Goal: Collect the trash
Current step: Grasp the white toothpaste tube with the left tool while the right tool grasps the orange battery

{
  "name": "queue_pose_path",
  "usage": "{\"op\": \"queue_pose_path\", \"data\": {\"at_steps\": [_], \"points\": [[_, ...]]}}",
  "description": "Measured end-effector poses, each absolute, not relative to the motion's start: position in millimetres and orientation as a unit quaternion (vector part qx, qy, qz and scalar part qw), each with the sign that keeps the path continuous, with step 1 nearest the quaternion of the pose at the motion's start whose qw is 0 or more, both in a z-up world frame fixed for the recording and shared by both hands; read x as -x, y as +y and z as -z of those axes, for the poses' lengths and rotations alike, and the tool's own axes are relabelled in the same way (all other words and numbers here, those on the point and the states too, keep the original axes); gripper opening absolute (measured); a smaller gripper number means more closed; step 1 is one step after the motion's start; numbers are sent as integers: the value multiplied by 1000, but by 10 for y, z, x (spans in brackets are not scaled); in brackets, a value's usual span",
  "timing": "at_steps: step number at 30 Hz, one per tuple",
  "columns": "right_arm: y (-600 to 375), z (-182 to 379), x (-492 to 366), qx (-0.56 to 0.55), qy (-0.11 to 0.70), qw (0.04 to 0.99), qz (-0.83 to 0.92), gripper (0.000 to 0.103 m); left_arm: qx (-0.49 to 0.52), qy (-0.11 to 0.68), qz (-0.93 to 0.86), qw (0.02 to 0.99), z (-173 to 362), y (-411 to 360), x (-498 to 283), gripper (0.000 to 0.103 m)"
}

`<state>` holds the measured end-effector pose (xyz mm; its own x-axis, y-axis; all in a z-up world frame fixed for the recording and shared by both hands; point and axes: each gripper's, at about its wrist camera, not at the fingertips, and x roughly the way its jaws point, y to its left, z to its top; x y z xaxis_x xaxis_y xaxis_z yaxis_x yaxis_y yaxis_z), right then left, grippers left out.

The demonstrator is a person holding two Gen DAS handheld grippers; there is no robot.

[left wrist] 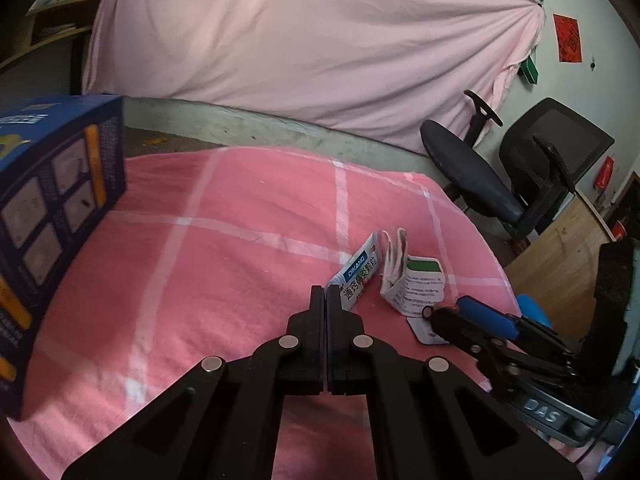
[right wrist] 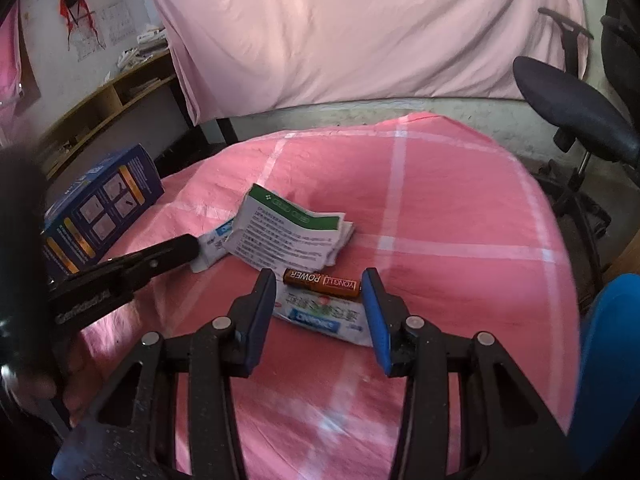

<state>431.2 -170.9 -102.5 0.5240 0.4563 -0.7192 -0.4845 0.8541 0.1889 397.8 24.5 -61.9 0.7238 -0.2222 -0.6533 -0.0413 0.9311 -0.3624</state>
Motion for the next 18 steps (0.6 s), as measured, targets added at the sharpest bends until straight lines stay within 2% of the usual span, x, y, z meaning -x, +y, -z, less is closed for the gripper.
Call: {"op": "queue_pose_path", "data": {"at_steps": [11, 18], "points": [[-1575, 1050, -4300, 42, 407, 880, -242, 69, 156, 349, 28, 924, 519, 129, -3803, 0], [-1749, 846, -4039, 10, 346, 902, -259, 69, 110, 311, 16, 944, 312, -8, -3575, 0]]}}
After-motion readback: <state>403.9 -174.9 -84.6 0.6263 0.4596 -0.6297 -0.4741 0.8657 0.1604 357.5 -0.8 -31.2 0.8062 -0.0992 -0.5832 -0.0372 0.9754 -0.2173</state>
